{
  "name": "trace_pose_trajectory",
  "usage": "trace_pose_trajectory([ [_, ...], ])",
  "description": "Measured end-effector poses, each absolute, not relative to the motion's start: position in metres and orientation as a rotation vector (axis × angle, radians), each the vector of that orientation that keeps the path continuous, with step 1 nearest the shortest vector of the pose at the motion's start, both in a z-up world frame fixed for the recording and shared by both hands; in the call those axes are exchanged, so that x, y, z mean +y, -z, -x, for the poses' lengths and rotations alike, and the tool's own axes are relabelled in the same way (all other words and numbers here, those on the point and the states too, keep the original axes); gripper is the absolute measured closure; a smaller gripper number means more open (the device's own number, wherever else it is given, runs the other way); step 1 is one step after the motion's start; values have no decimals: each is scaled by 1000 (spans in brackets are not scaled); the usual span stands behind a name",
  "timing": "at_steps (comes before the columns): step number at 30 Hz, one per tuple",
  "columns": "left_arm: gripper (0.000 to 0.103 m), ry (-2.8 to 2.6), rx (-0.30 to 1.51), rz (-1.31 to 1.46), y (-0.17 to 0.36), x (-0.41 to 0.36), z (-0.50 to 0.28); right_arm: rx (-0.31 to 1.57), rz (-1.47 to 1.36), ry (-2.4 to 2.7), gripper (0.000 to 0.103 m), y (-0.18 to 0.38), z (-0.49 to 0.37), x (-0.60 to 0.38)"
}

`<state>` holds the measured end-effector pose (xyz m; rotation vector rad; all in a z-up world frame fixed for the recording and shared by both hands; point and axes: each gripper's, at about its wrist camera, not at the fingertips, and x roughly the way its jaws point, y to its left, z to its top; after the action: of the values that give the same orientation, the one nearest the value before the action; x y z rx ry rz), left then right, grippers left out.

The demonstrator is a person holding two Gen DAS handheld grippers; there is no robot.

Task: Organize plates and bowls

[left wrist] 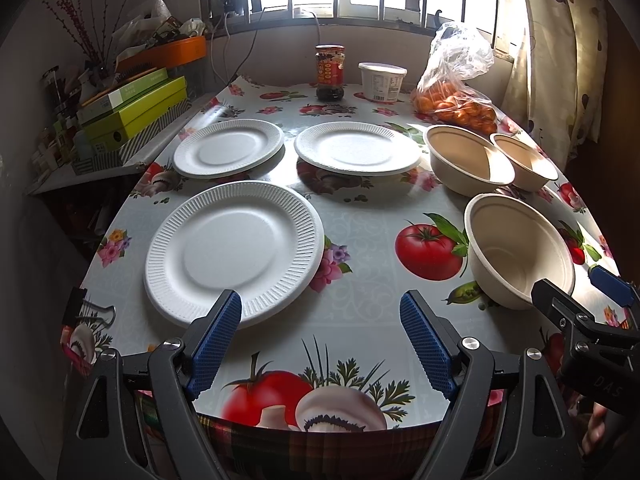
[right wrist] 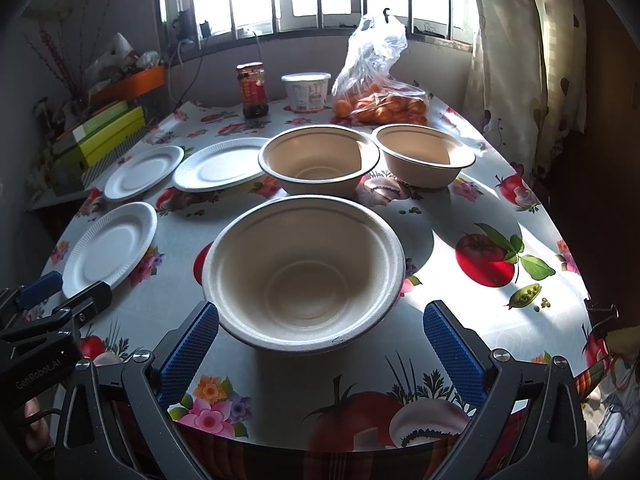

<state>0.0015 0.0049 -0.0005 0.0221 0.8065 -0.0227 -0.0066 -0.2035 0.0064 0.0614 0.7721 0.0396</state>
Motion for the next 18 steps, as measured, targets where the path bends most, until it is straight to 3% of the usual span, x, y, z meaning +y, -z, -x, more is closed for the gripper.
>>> trace_pose_trajectory([
  [18, 21, 14, 797, -19, -3, 10, 1, 772, -59, -40, 0, -7, 6, -203],
])
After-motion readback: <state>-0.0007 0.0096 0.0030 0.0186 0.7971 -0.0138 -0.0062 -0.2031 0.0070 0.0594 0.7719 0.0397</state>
